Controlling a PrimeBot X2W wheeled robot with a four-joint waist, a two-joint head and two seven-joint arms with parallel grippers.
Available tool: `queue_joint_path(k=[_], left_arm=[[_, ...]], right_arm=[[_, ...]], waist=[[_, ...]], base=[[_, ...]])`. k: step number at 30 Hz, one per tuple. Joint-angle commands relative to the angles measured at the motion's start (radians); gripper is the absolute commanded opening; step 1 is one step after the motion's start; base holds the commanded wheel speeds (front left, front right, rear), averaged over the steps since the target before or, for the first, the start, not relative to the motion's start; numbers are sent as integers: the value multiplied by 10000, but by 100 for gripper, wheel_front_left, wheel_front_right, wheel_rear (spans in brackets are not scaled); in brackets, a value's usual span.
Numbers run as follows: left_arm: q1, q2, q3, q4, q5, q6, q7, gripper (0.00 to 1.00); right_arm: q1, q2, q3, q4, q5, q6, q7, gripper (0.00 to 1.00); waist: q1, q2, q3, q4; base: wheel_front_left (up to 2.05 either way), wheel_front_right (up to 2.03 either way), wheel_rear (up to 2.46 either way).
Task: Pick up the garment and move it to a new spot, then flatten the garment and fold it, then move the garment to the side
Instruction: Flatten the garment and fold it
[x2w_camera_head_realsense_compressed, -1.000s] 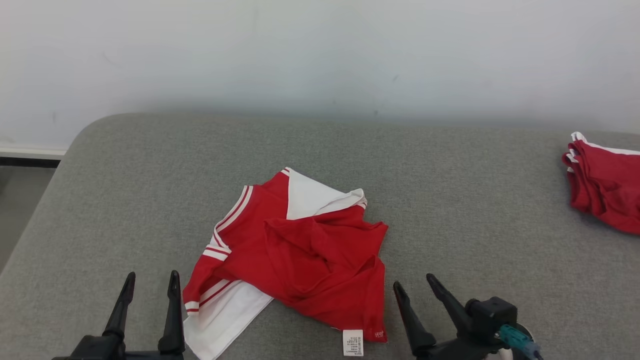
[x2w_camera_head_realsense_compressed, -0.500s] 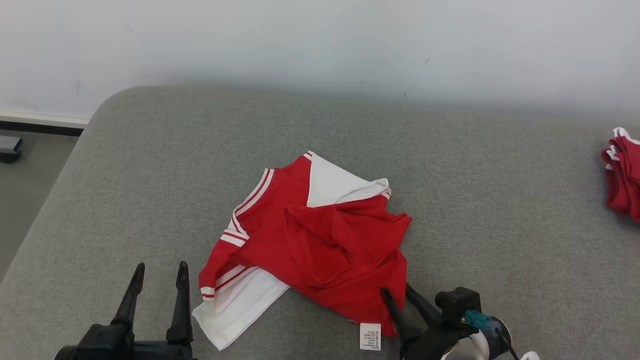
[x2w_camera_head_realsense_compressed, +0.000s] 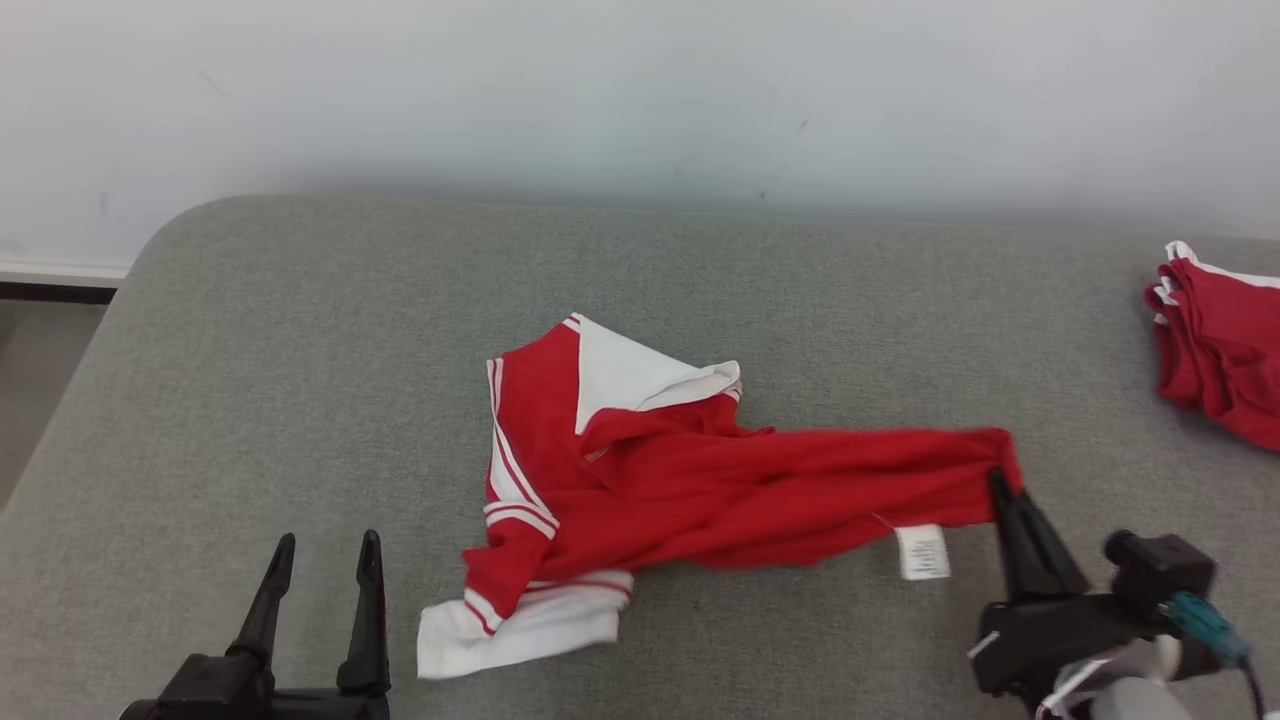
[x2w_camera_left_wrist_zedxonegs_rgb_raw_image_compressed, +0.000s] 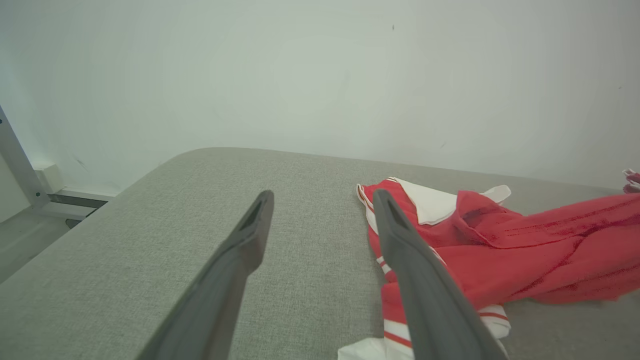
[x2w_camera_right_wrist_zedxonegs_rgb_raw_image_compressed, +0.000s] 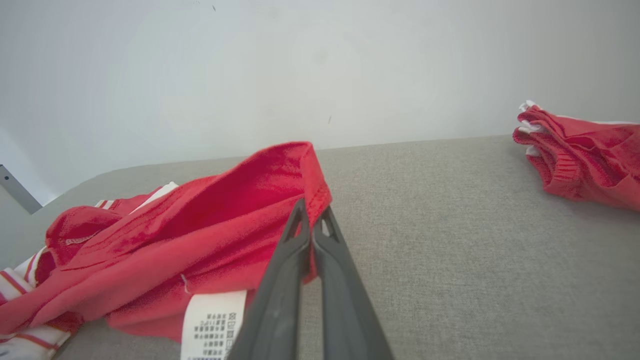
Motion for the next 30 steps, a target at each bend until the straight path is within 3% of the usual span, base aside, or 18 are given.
queue_joint_path(k=[1,6,9,10,11,12,30], left_arm=[[106,-38,-17,12,-116,9,-33,100],[143,-35,-110,47,-113,9,-33,100],[206,-35,-110,64,-126,9,-33,100],[238,-13,-144,85,-132,9,-33,100],[254,6,-161,98,-135,9,-33,100],[251,14,-175,111,-142,9,-33,100],[534,121,-343,166,-13,8,-33,100]], right_arm=[[259,-135,-198,-273,-99,-27,-46,0],[1225,-430,-1284,-1688,-310,-27,448,0],[1744,-281,-1830,-2183,-398,-27,892,0],[1859,-179,-1926,-2319,-465,-27,1046,11],[1979,-109,-2003,-2402,-541,-27,1234,44],[2039,-52,-2037,-2546,-584,-27,1300,100],[3273,845,-2104,-4639,-1037,-27,426,100]], waist=[[-1,-1,-45,-99],[-1,-1,-112,-199],[-1,-1,-194,-270],[-1,-1,-229,-301],[-1,-1,-253,-323],[-1,-1,-276,-343],[-1,-1,-845,-721]], base=[[0,0,0],[0,0,0],[0,0,0],[0,0,0],[0,0,0],[0,0,0],[0,0,0]])
